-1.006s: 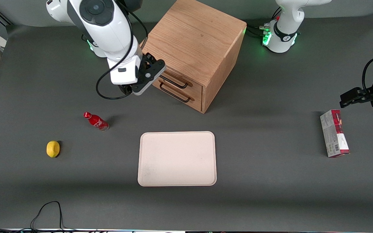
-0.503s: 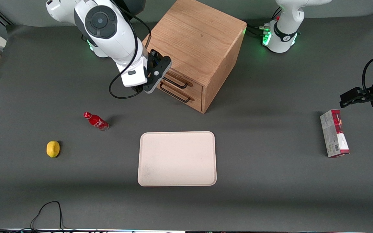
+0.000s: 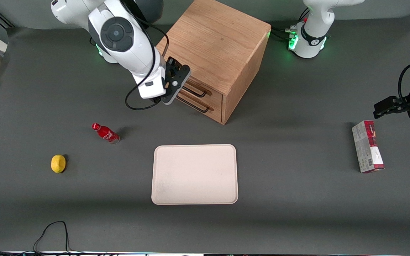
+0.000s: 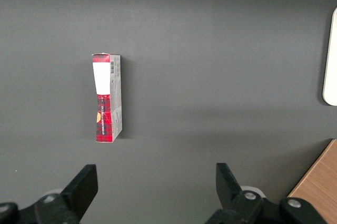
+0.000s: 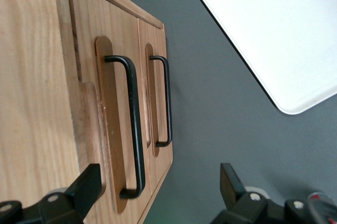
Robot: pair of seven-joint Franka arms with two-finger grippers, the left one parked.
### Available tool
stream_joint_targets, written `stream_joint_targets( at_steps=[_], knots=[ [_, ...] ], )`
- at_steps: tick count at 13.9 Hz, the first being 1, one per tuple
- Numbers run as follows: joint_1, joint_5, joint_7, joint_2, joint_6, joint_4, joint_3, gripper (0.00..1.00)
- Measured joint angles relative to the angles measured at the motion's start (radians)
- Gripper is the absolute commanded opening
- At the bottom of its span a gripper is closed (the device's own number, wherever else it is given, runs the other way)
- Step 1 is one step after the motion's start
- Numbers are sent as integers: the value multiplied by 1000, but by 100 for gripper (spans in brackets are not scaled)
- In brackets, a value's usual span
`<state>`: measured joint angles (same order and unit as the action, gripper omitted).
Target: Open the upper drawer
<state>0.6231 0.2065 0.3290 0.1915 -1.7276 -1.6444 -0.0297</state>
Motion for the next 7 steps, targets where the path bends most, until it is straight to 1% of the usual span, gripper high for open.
stream_joint_targets(
  at_steps=[3,7],
  knots=[
    [28,0,0,0,-60,-49,0,100],
    [30,0,0,0,-121,-105,3,100]
  ],
)
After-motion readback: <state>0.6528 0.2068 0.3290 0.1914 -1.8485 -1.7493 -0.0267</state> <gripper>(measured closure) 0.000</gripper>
